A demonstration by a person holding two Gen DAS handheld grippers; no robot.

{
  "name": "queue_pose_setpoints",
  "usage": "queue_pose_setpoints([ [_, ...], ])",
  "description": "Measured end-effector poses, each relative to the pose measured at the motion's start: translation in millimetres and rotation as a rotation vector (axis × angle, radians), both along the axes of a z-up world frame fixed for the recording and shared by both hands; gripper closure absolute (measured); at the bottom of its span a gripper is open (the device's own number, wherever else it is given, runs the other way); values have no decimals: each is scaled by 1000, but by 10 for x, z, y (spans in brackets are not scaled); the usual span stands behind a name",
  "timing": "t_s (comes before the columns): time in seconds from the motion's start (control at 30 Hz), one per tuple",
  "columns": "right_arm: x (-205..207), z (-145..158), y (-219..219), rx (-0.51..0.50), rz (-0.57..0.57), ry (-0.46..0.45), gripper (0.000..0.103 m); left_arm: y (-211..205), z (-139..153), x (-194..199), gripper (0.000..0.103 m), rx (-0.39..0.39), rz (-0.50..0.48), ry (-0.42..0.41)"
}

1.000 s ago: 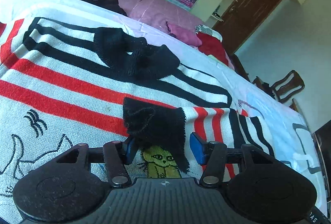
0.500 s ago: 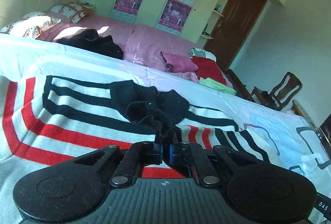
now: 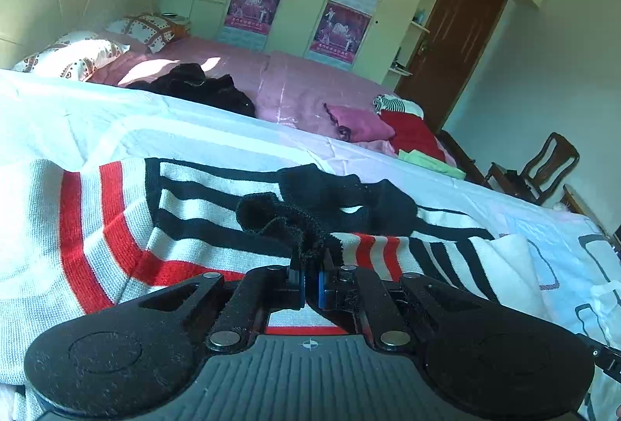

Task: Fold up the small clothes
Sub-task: 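Fold the held sleeve across the sweater body and open the left gripper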

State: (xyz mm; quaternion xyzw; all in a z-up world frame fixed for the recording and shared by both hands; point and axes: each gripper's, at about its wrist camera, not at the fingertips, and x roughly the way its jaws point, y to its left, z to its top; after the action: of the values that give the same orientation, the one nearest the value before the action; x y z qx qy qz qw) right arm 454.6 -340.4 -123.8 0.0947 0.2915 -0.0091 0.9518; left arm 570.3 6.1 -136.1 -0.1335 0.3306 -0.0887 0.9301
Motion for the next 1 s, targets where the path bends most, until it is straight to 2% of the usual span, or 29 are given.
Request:
queue_pose_setpoints([
  [0.07,107,-148,59,-38,22,74,94,31,-59,44,98,22,4,9],
  [0.1,122,-204,55,-32,29,79,92,56,-96,64,98,25,5,17],
  [0.23,148,-190,22,-27,27,74,89,88,-272,96,98,54,-6,56],
  [0.37,87,-25,46,-4,65,-1,91,89,-292,17,98,44,-4,34],
  [0.4,100,-55,90,-12,97,8,92,89,-295,10,98,40,-1,33],
  [0.47,172,-246,205,-74,161,88,94,87,-280,-15,98,40,3,26],
  [0.53,157,-265,243,-102,169,66,95,108,-266,-39,98,30,9,29],
  [0.63,176,-162,204,-74,165,81,95,169,-244,-83,97,41,25,43],
  [0.73,170,28,105,-64,157,19,92,328,-111,-238,71,66,148,4],
  [0.77,208,70,70,-76,151,5,92,354,-37,-289,68,91,192,-29],
  [0.8,253,93,32,-76,145,-5,92,354,26,-302,68,87,193,-51],
  [0.9,544,111,-76,-69,133,-23,92,196,152,-183,68,55,114,-89],
  [1.0,855,96,-74,-87,163,-56,92,-140,96,87,68,89,4,-80],
])
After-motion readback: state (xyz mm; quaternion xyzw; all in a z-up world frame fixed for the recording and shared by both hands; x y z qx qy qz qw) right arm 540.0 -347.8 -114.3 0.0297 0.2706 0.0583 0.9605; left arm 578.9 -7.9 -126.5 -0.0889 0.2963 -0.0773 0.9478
